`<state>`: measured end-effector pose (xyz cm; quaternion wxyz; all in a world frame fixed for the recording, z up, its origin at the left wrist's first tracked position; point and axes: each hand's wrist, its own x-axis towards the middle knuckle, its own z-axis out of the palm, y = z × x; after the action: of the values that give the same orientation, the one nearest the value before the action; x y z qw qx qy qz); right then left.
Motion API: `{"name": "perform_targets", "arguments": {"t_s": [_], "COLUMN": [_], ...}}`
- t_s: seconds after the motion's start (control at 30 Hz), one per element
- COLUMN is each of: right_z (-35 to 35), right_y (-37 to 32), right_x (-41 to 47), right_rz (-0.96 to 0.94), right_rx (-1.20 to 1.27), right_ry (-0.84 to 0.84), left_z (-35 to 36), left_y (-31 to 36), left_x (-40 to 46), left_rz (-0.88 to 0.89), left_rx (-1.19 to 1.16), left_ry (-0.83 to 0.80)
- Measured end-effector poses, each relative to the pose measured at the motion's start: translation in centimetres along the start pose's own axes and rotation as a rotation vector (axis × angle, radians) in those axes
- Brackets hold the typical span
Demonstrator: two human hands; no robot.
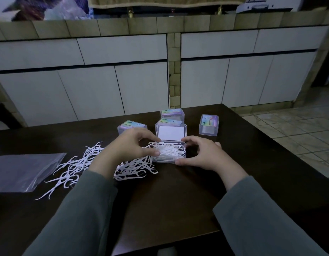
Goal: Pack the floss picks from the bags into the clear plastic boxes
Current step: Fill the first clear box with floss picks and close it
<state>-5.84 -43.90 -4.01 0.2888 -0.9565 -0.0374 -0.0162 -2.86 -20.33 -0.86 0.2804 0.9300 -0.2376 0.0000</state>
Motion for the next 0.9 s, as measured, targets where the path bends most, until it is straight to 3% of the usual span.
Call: {"name": "perform_targets", "arguments": {"t_s": [0.3,0.4,0.5,0.73,0.83,0.9], "right_z": [0.0,0.0,0.1,0.1,0.0,-0.1], "right_y": [0.1,0.0,0.0,0.2,0.4,0.4], "right_x": [0.0,0.0,0.0,0.2,0.1,0.1], "right_rz": [0.006,0.010,0.009,0.001,-0.005,-0.020], "right_rx": [0.003,-0.006,-0.012,-0.009,0.001,0.018], "right_ry": [0.001,0.005,0.007,-0.010,-0.025,-0.036], "left_z": [1.2,0.6,0.6,1.6,2.1,3.1], "left_y": [0.7,-0.1,-0.9,0.2,1.9,3.7], "left_x": [0.6,0.5,0.4,0.8,1.1,1.5], "left_rz": [0.036,-0.072,-0.132,-0.066,0.046,0.135], "left_rx": [-0.024,0.015,0.080,0.099,0.146,0.208], "left_ry": [0.056,0.145,0.099,0.142,0.274,0.255]}}
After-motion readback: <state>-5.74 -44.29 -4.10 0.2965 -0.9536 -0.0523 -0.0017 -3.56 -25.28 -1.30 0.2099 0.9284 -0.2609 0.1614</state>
